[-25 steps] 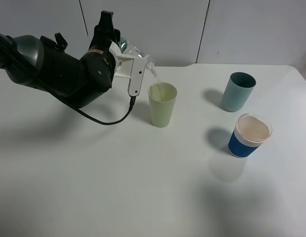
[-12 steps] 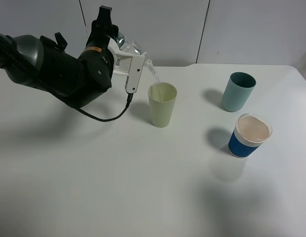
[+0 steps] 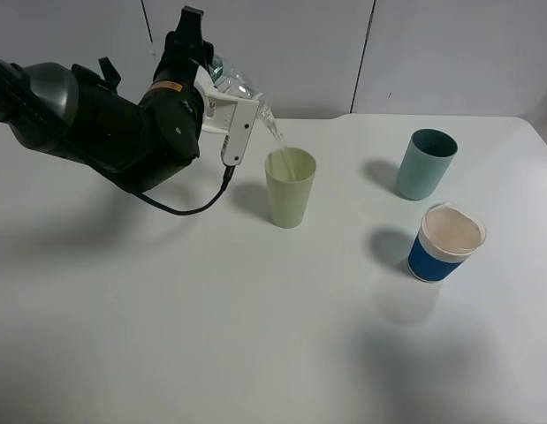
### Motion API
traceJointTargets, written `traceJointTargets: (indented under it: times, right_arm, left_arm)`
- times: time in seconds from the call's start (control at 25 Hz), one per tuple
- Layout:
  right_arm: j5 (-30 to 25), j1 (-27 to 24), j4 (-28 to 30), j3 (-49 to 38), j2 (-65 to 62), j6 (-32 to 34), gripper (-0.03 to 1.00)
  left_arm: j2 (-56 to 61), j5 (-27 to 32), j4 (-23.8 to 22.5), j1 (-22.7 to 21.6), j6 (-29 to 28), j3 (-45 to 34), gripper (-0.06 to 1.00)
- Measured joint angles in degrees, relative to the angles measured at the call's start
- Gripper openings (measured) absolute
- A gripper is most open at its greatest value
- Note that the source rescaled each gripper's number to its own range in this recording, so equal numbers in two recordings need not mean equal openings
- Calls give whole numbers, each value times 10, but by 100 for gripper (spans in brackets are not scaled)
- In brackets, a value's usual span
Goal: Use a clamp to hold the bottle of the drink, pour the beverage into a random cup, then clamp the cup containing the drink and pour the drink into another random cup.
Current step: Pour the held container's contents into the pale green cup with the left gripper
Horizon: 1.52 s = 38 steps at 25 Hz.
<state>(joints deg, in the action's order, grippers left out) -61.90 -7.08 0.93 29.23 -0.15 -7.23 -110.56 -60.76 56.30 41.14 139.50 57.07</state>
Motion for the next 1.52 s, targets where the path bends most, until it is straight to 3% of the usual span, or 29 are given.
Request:
traceJointTargets:
  times: [0.24, 0.88, 1.52]
  right_arm:
    - [0, 0, 0, 0, 0, 0, 100]
    - [0, 0, 0, 0, 0, 0, 100]
    - [0, 0, 0, 0, 0, 0, 100]
  left_arm:
    - [0, -1, -7, 0, 12, 0, 0]
    - [0, -31, -94, 0, 19, 4, 0]
    - [0, -78, -215, 0, 19, 4, 0]
